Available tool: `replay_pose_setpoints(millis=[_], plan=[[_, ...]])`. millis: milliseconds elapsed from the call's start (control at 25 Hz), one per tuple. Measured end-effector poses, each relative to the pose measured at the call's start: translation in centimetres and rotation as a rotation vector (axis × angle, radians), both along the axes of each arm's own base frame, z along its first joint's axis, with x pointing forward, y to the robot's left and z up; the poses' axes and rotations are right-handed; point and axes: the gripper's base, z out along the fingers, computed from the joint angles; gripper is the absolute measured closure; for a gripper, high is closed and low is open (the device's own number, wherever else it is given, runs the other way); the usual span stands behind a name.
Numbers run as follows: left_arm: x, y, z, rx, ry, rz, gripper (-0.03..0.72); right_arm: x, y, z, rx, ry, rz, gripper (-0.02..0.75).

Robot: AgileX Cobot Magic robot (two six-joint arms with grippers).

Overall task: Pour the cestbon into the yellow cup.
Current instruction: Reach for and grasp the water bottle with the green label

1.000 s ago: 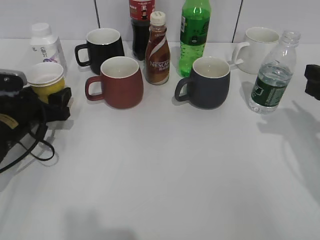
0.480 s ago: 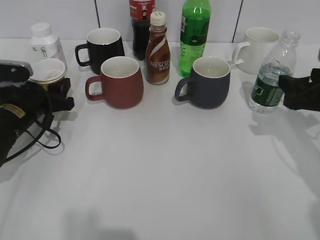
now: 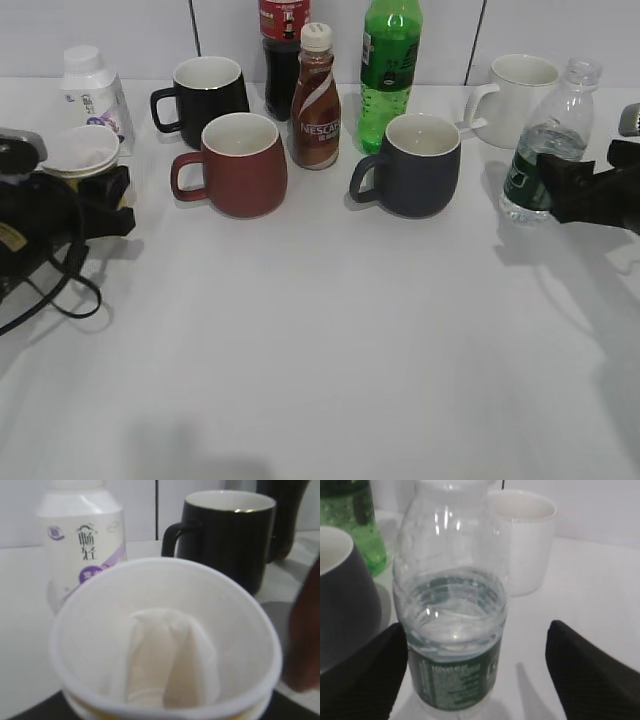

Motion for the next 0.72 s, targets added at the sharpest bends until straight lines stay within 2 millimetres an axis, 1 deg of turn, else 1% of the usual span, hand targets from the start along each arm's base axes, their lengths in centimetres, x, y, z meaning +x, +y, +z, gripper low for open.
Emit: replay_pose_setpoints(millis=[200, 400, 600, 720], plan=[[-2.5, -0.3, 1.6, 0.018, -0.022, -0.098, 0.322, 0.7, 0.2, -1.1, 0.013, -0.012, 0.014, 0.087], [-4.4, -0.9, 1.9, -0.011, -0.002, -0.181, 0.324, 1.5, 0.6, -2.6, 0.043, 0.008, 0.042, 0.087], [-5.5, -2.9, 1.8, -0.024, 0.018, -0.34, 0.324, 3.0, 0.8, -3.5, 0.05, 0.0, 0.052, 0.087], [-6.2, -4.2, 1.8, -0.016, 0.017, -0.43, 0.325, 4.2, 1.0, -3.5, 0.052, -0.019, 0.063, 0.087]])
